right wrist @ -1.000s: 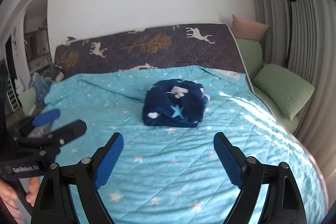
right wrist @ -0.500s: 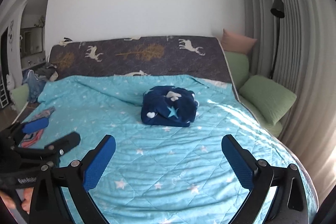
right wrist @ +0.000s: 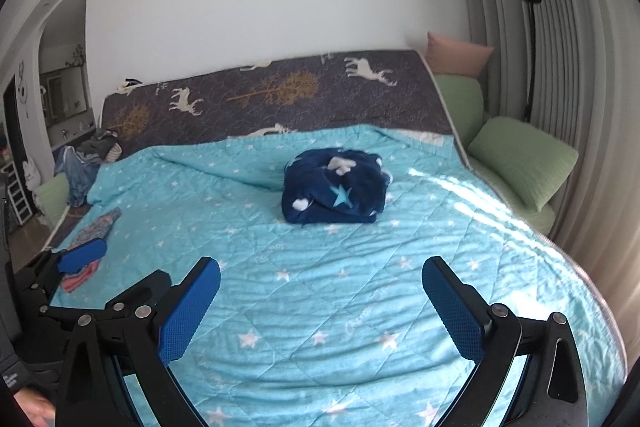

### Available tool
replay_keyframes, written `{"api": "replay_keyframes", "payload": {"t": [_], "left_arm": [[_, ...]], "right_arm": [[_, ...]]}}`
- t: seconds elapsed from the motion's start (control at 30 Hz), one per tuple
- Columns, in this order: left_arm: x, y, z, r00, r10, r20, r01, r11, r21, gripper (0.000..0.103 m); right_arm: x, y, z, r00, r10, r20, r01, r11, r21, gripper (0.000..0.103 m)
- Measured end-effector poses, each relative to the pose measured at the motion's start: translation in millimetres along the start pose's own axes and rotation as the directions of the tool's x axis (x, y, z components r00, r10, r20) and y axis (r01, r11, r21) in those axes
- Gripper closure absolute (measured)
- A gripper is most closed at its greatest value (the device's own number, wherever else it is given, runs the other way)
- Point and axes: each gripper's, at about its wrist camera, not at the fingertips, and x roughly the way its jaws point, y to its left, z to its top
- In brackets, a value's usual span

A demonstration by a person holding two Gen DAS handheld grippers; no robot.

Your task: Fold small clothes

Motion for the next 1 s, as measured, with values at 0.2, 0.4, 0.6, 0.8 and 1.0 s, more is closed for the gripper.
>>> {"api": "replay_keyframes", "payload": {"t": [0.2,0.4,0.6,0.8,1.0], "left_arm": [[0.8,-7.8,-1.4,1.000,-0.006,-0.015,0.006,1.000,0.005,0.002],[3.5,-11.2,-0.9,0.999,-0.007,-0.035,0.007,1.000,0.005,0.002],[4.4,-12.5,-1.3,0.999,-0.007,-0.036,0.008,1.000,0.010,0.002],[2.6,-15.1,0.6,0.999,0.012,-0.029,-0.012,1.000,0.025,0.002],[2.2,-15.9,3.3,0.999,0.025,-0.023,-0.024,0.999,0.039,0.001]], "right_arm": [[1.8,-10.1,-4.6,1.000,-0.011,-0.021,0.012,1.000,0.021,0.000],[2.9,-17.0,-5.4,0.999,0.006,-0.039,-0.004,0.999,0.048,0.000],[5.3,-15.3,-7.3,0.999,0.011,-0.050,-0.009,0.999,0.041,0.000],[9.5,-14.7,-7.3,0.998,0.016,-0.056,-0.014,0.999,0.035,0.000],[11.6,-16.7,-6.3,0.998,0.017,-0.056,-0.015,0.999,0.037,0.000]]}}
